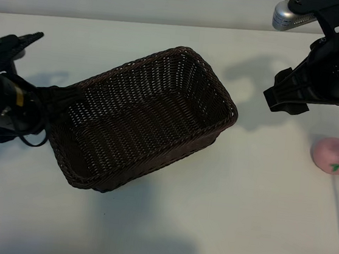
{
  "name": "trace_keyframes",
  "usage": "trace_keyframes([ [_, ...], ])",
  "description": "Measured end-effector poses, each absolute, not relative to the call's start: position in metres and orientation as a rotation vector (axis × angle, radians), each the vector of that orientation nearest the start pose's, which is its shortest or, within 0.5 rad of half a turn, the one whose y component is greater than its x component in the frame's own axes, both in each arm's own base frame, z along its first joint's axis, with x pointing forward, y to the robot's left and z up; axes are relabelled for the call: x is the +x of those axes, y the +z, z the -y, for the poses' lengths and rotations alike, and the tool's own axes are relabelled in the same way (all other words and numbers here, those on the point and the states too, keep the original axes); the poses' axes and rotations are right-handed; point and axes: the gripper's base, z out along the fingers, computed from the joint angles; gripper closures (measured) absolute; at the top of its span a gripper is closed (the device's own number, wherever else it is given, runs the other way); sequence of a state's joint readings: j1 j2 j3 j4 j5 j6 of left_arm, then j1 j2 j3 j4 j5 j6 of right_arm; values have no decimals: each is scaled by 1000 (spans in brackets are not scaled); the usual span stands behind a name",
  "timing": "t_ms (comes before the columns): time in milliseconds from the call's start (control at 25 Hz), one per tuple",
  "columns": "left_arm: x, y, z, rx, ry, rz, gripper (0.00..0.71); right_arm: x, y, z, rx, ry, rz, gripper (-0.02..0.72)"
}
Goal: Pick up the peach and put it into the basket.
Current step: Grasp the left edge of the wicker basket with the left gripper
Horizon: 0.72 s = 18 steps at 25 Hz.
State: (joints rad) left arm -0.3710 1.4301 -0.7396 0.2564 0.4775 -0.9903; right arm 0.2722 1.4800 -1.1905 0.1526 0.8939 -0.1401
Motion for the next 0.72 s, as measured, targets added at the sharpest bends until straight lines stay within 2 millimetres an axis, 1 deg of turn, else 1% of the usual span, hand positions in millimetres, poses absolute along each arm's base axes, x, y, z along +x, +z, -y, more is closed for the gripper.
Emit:
trace_keyframes([
  [160, 253, 191, 89, -576, -248, -2612, 118, 290, 299, -92, -459, 232, -2629, 108],
  [360, 260, 179, 94, -616, -298, -2612, 118, 290, 299, -92, -459, 232, -2629, 108],
  [560, 262, 167, 96, -634, -279, -2646, 118, 290, 299, -92, -459, 232, -2629, 108],
  [720, 263, 162, 96, -641, -268, -2661, 118, 290, 299, -92, -459, 232, -2629, 108],
])
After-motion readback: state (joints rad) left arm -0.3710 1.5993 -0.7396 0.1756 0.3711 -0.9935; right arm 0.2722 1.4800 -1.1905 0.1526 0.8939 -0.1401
